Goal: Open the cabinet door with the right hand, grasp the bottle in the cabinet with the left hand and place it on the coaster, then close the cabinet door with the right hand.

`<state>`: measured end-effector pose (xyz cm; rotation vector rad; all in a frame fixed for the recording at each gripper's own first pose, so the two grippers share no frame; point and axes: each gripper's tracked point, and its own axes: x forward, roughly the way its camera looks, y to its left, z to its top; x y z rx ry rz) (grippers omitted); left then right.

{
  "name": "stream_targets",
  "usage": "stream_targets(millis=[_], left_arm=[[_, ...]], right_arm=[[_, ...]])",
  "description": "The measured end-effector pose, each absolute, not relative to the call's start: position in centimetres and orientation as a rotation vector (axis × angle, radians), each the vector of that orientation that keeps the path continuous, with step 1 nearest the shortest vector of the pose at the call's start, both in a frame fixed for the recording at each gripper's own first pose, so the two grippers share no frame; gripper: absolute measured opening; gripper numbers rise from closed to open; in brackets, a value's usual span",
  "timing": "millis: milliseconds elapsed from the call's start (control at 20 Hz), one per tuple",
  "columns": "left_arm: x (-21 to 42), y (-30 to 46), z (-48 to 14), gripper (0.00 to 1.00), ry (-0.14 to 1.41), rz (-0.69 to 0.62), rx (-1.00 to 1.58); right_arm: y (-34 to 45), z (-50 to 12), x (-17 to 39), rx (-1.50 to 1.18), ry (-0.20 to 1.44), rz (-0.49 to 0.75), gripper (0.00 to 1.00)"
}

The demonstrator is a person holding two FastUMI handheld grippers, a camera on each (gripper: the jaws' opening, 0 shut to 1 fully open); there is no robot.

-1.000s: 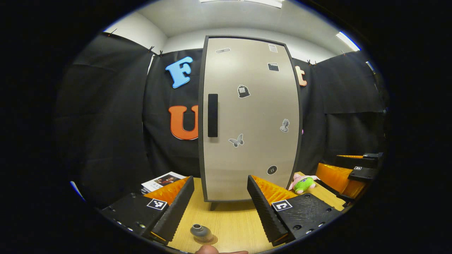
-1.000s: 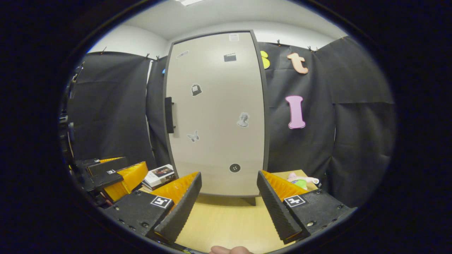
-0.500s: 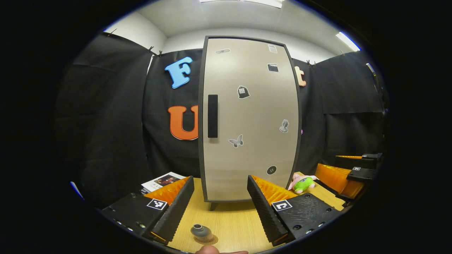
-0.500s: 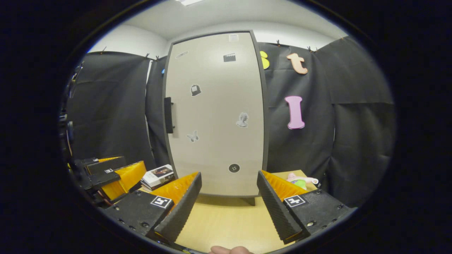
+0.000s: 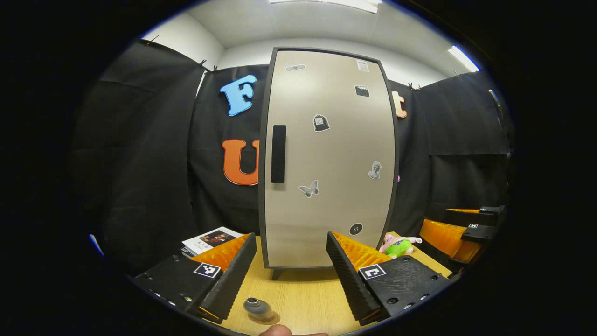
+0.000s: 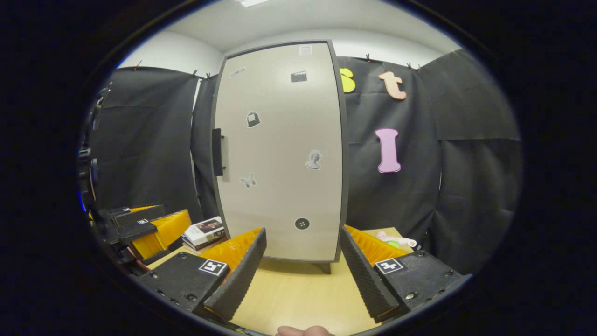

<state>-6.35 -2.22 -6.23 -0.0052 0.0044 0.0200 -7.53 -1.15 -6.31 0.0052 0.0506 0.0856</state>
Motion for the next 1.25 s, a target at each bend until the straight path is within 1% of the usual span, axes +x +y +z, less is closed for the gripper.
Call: stream_targets(millis=[150, 200, 400, 450, 500, 550, 600, 650, 700, 750, 800, 900, 950, 1000, 1050, 1150, 1250], left_arm=[[-6.7, -2.7, -5.6, 0.92, -0.007, 0.023, -0.004], [-6.9, -2.8, -5.4, 0.92, -0.016, 0.024, -0.006], [-7.5, -3.0, -4.4, 0.92, -0.062, 0.029, -0.028], [-7.5, -3.4, -4.3, 0.93, -0.073, 0.021, -0.040], [-7.6, -3.6, -4.0, 1.00, -0.084, 0.021, -0.051], [-7.8, -3.5, -3.5, 0.94, -0.101, 0.034, -0.056], [-7.9, -3.5, -3.1, 0.94, -0.119, 0.047, -0.057], [-7.9, -3.7, -2.8, 0.94, -0.134, 0.055, -0.062], [-7.9, -4.3, -2.7, 0.94, -0.142, 0.046, -0.073], [-7.7, -5.1, -2.8, 0.94, -0.144, 0.033, -0.085], [-7.9, -5.4, -2.7, 0.94, -0.149, 0.039, -0.084], [-8.2, -5.8, -2.1, 0.94, -0.171, 0.040, -0.066], [-8.2, -6.3, -2.0, 0.95, -0.179, 0.033, -0.063], [-8.3, -6.6, -1.9, 0.95, -0.181, 0.031, -0.062], [-8.3, -7.0, -2.0, 0.95, -0.180, 0.025, -0.065], [-8.2, -7.4, -2.3, 0.95, -0.172, 0.025, -0.058], [-7.9, -7.6, -2.7, 0.95, -0.152, 0.029, -0.050]], right_arm=[[-1.5, -6.2, -6.9, 0.019, 0.055, 0.102, 0.98], [-1.4, -6.3, -6.8, 0.018, 0.059, 0.110, 1.00], [-1.3, -5.5, -6.7, 0.020, 0.027, 0.146, 1.00], [-1.3, -5.1, -6.6, 0.012, 0.012, 0.145, 0.98], [-1.7, -5.0, -6.7, 0.003, 0.003, 0.147, 0.97], [-2.0, -4.9, -6.9, -0.001, -0.006, 0.157, 1.00], [-2.2, -4.7, -7.2, -0.007, -0.015, 0.170, 1.00], [-2.9, -4.5, -7.5, -0.009, -0.027, 0.164, 0.98], [-3.8, -4.4, -7.7, -0.009, -0.038, 0.153, 1.00], [-4.1, -4.3, -8.0, -0.003, -0.043, 0.169, 1.00], [-4.5, -4.4, -8.2, 0.007, -0.042, 0.175, 0.98], [-6.0, -5.2, -8.1, 0.045, -0.031, 0.183, 0.98], [-6.7, -5.4, -8.2, 0.063, -0.020, 0.177, 0.98], [-7.2, -5.6, -8.3, 0.081, -0.008, 0.176, 1.00], [-7.8, -5.6, -8.4, 0.094, 0.001, 0.167, 0.97], [-9.2, -5.4, -8.5, 0.119, -0.003, 0.145, 0.97], [-10.8, -5.2, -8.3, 0.125, -0.006, 0.095, 0.94]])
